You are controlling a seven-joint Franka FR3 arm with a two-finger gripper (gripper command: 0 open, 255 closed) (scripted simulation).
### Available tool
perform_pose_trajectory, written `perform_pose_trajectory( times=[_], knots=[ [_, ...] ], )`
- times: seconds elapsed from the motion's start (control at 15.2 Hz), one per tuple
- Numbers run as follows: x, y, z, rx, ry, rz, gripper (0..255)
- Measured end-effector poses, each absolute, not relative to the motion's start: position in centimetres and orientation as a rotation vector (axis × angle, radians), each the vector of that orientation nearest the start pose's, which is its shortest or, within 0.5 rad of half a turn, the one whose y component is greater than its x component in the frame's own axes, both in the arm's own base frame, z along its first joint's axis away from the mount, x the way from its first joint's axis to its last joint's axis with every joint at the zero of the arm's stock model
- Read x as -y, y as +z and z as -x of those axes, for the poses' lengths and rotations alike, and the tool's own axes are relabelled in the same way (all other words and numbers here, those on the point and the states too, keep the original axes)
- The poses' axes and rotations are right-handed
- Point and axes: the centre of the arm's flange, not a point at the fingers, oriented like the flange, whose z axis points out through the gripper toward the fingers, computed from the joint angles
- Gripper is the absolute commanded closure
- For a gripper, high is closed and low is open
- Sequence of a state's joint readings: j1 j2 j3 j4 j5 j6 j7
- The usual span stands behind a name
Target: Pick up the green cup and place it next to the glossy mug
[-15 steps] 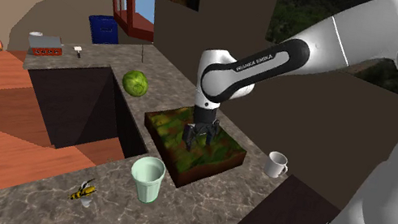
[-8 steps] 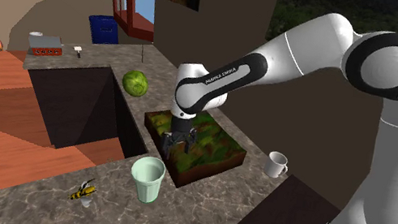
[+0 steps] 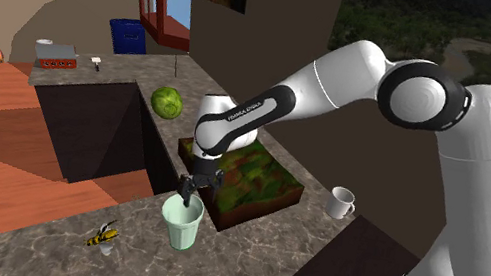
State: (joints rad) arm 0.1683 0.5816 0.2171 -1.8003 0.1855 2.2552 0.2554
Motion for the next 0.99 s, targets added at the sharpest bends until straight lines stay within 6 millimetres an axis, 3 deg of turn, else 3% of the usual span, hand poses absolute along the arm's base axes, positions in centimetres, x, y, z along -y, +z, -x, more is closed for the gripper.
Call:
perform_pose_trajectory(
  times=[0.33, 0.73, 0.79, 0.99],
  knots=[
    [-24.3, 20.0, -59.4, -0.035, 0.284, 2.921, 0],
    [-24.4, 19.8, -59.3, -0.036, 0.284, 2.921, 0],
    [-24.4, 19.8, -59.3, -0.036, 0.284, 2.921, 255],
    [-24.4, 19.8, -59.3, -0.036, 0.284, 2.921, 255]
  ],
)
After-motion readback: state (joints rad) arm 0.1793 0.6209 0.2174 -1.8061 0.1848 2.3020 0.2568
